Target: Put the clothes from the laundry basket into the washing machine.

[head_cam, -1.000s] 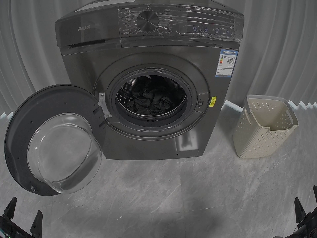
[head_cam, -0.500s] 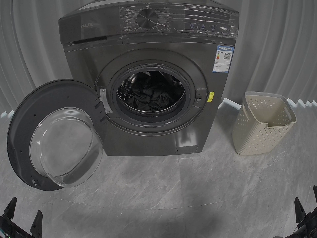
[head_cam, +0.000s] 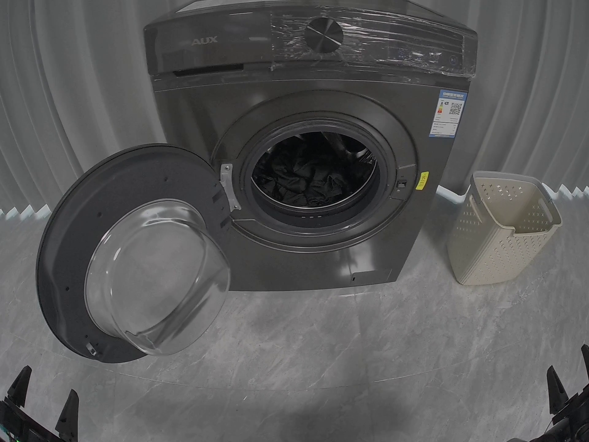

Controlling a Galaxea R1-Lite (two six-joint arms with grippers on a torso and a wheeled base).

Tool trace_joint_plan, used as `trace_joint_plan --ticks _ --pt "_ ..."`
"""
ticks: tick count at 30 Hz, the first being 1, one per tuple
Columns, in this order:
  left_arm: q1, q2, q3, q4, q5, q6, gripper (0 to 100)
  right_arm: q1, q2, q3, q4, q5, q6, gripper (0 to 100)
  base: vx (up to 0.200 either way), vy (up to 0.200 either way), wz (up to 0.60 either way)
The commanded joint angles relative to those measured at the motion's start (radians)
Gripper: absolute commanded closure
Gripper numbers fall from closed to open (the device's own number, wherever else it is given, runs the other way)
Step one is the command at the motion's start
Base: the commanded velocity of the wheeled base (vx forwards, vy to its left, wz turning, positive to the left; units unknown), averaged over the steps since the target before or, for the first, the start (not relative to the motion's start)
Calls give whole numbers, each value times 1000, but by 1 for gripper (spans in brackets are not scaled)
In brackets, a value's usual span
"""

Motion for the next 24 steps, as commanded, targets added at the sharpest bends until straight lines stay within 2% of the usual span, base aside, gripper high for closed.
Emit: trace_joint_plan --ticks 1,11,13,15,17,19,20,24 --pt "2 -14 18 0 1 3 0 0 -14 18 0 0 -1 0 0 200 0" --pt "3 -14 16 -8 5 -2 0 0 -14 18 0 0 -1 0 0 0 0" --pt "3 -14 -48 -46 7 -22 0 0 -14 18 0 0 -1 0 0 0 0" --pt "2 8 -150 -35 1 -31 0 0 -14 18 0 0 -1 0 0 0 0" --pt "-6 87 -211 4 -8 -29 0 0 -14 18 0 0 -1 0 0 0 0" --pt "-6 95 -214 6 -8 -29 0 0 -14 18 0 0 -1 0 0 0 0" --pt "-8 270 -295 -19 -7 -29 0 0 -14 18 0 0 -1 0 0 0 0" --pt "-9 457 -364 -83 -4 -28 0 0 -14 18 0 0 -1 0 0 0 0"
